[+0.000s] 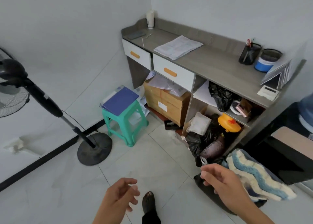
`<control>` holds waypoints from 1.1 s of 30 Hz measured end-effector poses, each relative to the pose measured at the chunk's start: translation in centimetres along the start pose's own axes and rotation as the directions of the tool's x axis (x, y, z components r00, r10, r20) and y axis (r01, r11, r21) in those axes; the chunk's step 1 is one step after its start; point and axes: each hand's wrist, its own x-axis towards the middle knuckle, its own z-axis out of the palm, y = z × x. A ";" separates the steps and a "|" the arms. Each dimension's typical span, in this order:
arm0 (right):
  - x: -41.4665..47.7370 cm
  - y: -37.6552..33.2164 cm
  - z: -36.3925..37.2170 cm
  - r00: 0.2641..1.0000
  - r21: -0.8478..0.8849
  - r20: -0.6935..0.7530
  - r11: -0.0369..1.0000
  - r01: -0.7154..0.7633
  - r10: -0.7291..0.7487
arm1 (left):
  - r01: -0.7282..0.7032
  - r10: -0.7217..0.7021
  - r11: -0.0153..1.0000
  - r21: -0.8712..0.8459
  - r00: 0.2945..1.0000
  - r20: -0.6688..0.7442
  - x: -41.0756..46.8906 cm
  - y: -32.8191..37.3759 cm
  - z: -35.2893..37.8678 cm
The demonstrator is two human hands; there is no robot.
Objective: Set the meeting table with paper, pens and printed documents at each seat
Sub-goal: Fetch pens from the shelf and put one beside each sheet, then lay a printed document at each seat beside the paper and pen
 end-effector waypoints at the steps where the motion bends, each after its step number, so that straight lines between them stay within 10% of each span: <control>1: 1.7 -0.6 0.3 1.000 0.016 -0.018 1.000 -0.017 0.017 | -0.008 0.008 1.000 0.004 1.000 0.013 2.4 1.0 -0.7; 16: 22.8 -9.5 -2.0 0.962 0.150 -0.230 0.982 -0.117 0.150 | -0.088 0.043 0.983 0.160 0.963 0.264 30.1 19.1 -0.8; 33: 53.9 -22.2 -12.3 0.984 0.105 -0.176 0.994 0.035 -0.016 | -0.121 0.089 0.976 0.181 0.981 0.175 53.7 33.1 5.0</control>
